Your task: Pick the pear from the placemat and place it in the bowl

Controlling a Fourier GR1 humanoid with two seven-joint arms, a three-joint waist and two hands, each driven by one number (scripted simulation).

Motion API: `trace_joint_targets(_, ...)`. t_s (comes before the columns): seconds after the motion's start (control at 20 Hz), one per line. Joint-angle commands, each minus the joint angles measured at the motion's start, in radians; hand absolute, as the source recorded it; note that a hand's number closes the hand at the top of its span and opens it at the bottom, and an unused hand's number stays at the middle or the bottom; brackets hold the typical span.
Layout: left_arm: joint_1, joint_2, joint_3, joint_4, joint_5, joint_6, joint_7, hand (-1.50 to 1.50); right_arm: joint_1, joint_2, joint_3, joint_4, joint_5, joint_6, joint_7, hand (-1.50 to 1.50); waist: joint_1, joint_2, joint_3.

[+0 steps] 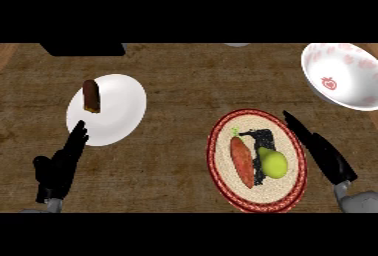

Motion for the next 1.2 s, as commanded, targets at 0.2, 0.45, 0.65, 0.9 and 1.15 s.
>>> trace_joint_targets(0.2,-0.190,0.029,0.095,-0.102,0.003,0.014,-0.080,0.00,-0.067,0.257,0.214,-0.096,-0.289,0.330,0.056,-1.50,0.104,-0.001,0.029)
trace_joint_targets(0.45,-0.227,0.061,0.203,-0.106,0.077,-0.011,-0.050,0.00,-0.130,0.256,0.225,-0.202,0.053,0.073,-0.009,-1.50,0.030,-0.011,0.023)
trace_joint_targets(0.65,-0.232,0.095,0.254,-0.123,0.095,-0.049,0.000,0.00,-0.059,0.106,0.182,-0.398,0.010,0.224,-0.018,-1.50,0.024,-0.010,0.023)
trace_joint_targets(0.9,-0.208,0.078,0.227,-0.150,0.064,-0.045,-0.001,0.00,-0.178,-0.047,0.081,-0.462,0.000,0.352,0.091,-1.50,0.030,-0.012,0.023)
trace_joint_targets(1.15,-0.241,0.064,0.240,-0.094,0.065,-0.059,-0.026,0.00,-0.374,-0.174,-0.007,-0.460,-0.094,0.493,0.331,-1.50,0.033,-0.008,0.021)
